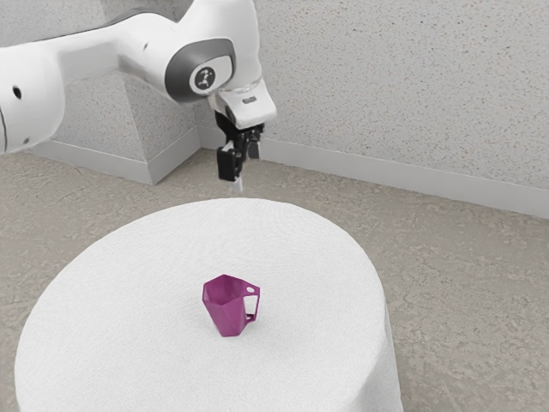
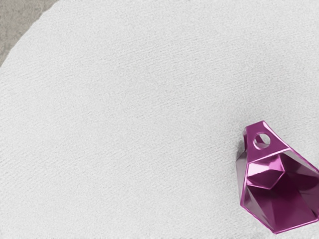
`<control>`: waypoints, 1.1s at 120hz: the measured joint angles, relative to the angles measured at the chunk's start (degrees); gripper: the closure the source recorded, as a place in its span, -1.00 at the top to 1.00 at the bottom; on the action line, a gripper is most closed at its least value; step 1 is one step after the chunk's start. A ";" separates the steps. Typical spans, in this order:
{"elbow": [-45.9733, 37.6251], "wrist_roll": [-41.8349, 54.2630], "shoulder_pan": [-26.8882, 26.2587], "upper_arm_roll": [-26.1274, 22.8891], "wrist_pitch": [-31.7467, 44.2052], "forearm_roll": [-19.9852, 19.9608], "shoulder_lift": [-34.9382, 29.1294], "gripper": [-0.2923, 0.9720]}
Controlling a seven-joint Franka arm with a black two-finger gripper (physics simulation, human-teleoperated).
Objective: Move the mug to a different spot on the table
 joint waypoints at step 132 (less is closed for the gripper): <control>-14.31 -28.52 -4.40 5.98 15.54 -4.19 14.55 0.53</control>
